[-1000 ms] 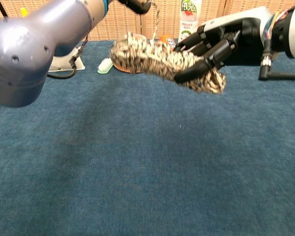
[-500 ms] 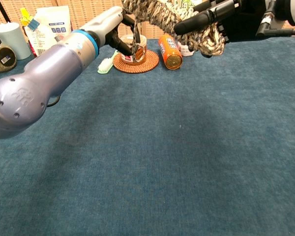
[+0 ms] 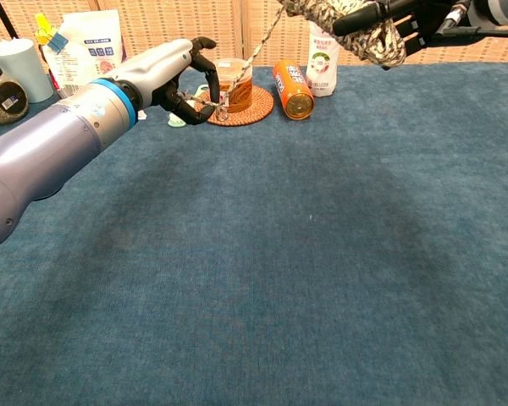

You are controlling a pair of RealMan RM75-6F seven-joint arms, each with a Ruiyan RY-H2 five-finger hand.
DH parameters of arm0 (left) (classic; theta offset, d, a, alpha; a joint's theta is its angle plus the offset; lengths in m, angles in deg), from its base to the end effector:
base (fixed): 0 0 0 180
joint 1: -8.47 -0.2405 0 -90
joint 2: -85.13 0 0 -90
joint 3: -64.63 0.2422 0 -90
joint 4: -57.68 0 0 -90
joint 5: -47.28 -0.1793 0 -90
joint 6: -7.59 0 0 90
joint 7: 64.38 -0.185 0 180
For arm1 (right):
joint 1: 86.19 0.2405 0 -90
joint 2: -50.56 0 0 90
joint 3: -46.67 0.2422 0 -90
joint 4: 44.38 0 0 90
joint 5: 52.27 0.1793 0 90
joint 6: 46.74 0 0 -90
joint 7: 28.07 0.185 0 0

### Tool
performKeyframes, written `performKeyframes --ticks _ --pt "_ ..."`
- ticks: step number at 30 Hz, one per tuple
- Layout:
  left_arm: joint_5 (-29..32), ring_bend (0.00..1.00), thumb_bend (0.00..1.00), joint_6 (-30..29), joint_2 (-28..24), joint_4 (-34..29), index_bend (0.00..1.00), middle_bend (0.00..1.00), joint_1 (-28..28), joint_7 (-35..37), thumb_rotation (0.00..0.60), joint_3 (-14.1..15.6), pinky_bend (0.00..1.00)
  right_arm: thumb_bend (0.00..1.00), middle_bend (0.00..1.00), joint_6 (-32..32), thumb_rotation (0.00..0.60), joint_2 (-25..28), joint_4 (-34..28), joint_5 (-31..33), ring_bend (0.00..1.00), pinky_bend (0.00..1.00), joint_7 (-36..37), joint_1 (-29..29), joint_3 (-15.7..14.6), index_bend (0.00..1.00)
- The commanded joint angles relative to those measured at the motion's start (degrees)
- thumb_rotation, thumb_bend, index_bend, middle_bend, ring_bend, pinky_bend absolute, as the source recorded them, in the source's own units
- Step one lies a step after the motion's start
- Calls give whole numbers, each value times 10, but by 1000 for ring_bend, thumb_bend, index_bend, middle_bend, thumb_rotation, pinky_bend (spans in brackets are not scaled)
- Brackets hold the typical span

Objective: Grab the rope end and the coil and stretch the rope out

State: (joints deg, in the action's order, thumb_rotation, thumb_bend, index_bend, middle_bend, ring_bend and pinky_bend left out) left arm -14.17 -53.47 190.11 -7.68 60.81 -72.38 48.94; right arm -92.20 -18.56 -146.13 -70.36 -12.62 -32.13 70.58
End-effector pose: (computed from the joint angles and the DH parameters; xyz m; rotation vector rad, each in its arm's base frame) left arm -0.0706 0.4095 -0.0293 -1.6596 -1.0214 -1.2205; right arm -0.0869 -0.4102 0.0834 1.0758 -2.0515 1.2946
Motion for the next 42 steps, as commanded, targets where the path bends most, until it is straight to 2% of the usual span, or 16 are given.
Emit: performKeyframes --ticks 1,14,23,31,35,42 --pt "-8 0 408 4 -9 -9 613 0 -8 -1 600 7 0 753 643 -27 600 -20 29 32 538 646 -23 17 -5 766" --pt "-31 0 408 18 -11 -11 613 0 -25 0 600 16 0 753 644 -39 600 -42 100 133 538 646 -56 28 21 766" --pt "-39 0 408 22 -8 -14 613 0 -30 -3 600 13 0 753 644 -31 600 -44 120 152 538 646 -74 21 36 766" --pt "-33 0 408 14 -14 -45 613 0 -38 -4 600 -2 0 753 644 -24 600 -37 96 148 538 646 -86 9 40 766" --pt "-32 0 408 7 -27 -75 613 0 -43 -13 600 -6 0 753 644 -26 600 -34 78 139 538 646 -94 3 35 766" --pt "-42 0 408 -8 -66 -127 613 0 -66 -22 600 4 0 754 644 -41 600 -46 33 85 538 646 -120 -18 -7 766"
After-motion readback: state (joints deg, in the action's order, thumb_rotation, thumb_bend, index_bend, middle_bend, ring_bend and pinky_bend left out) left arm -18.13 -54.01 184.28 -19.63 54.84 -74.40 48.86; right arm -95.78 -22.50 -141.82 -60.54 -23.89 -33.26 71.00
